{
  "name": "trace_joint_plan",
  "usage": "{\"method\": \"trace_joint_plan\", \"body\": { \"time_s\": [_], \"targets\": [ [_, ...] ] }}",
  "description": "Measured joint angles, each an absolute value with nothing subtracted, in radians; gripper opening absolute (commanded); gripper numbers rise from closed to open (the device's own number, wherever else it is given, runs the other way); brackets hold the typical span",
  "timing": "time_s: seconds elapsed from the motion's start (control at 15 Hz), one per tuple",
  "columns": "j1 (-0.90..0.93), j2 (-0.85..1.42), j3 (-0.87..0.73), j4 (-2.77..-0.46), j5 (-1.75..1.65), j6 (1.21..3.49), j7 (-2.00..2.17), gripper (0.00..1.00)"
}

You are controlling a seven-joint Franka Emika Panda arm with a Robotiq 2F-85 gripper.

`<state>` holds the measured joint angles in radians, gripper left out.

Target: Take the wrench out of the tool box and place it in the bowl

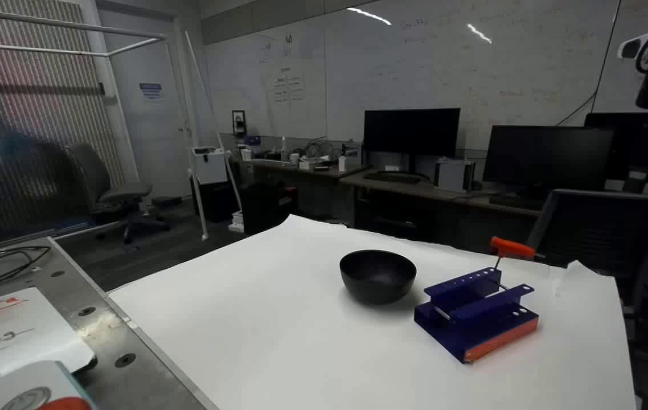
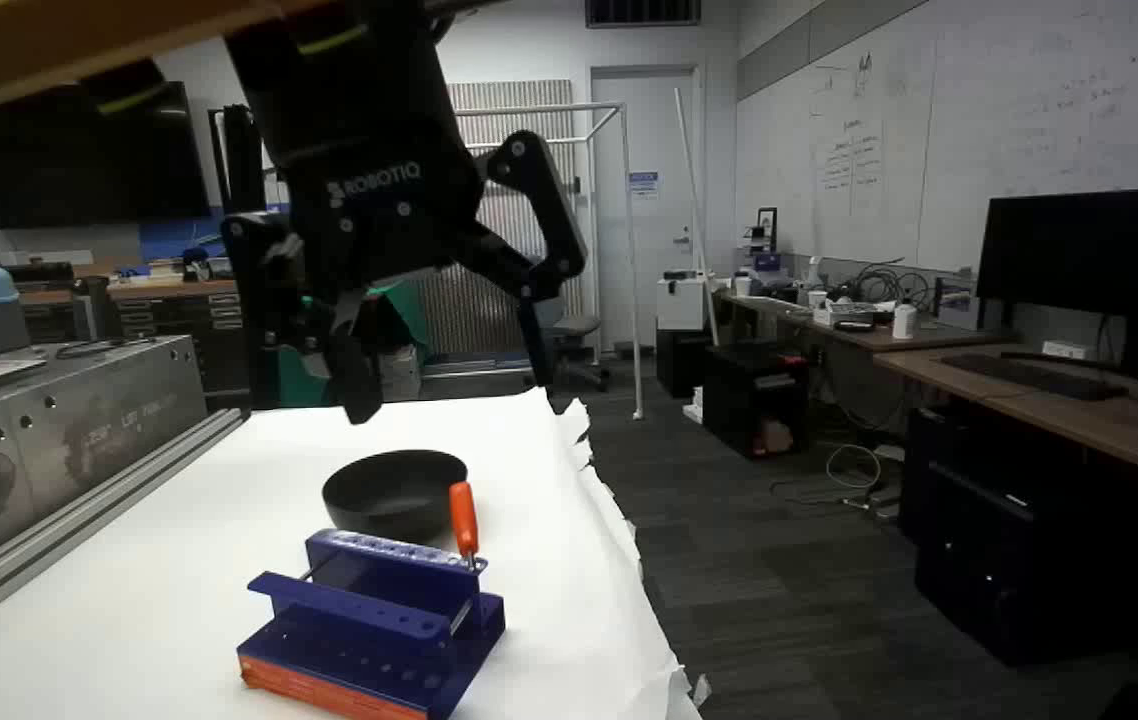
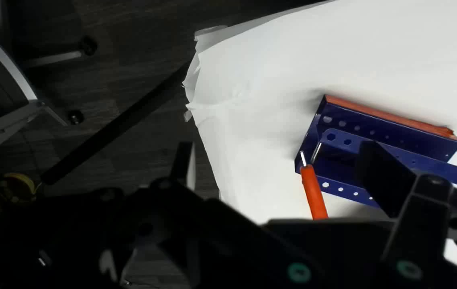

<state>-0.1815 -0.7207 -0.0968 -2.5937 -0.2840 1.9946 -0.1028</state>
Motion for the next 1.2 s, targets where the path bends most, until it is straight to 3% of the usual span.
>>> {"method": "trace_joint_plan", "body": {
  "time_s": [0.6,1.2],
  "targets": [
    [-0.176,-0.713,-0.097,-2.588,-0.274,2.026,-0.081,1.00],
    [-0.052,-0.377,-0.093,-2.585,-0.103,2.340,-0.054,1.00]
  ]
}}
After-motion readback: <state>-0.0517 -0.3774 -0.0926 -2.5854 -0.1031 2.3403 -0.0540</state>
